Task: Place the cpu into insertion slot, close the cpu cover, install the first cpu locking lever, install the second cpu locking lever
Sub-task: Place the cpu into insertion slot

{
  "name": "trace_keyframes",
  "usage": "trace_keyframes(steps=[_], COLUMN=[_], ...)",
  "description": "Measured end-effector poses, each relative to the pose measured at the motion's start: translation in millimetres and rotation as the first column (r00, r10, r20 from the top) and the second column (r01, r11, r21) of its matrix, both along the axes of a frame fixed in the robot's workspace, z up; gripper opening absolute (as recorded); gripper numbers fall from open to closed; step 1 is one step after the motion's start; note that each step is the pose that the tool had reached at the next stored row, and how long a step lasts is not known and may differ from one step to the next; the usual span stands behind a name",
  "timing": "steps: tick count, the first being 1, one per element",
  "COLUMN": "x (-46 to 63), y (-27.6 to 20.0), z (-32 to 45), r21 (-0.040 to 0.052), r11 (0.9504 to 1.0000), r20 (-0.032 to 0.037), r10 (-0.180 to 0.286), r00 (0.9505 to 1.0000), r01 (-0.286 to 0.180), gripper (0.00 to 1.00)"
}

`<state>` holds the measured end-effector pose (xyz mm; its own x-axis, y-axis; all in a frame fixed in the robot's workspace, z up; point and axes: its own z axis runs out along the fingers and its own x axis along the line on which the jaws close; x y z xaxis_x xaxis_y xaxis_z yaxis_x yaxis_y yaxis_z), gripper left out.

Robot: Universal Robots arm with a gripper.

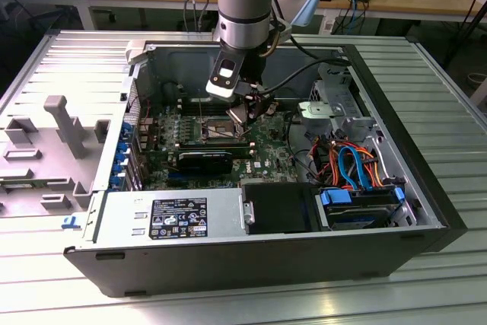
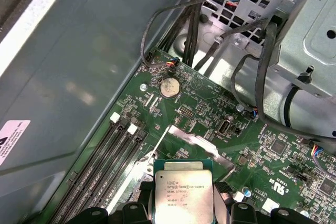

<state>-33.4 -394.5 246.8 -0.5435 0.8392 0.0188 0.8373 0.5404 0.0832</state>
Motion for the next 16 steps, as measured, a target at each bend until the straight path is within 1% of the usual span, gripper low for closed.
trace_keyframes(steps=[16], x=[0.0], y=[0.0], z=[-0.4], r21=[0.0], r11=[0.9999], r20=[0.0001], r10=[-0.012], r00=[0.9999], r01=[0.012], gripper=[0.54])
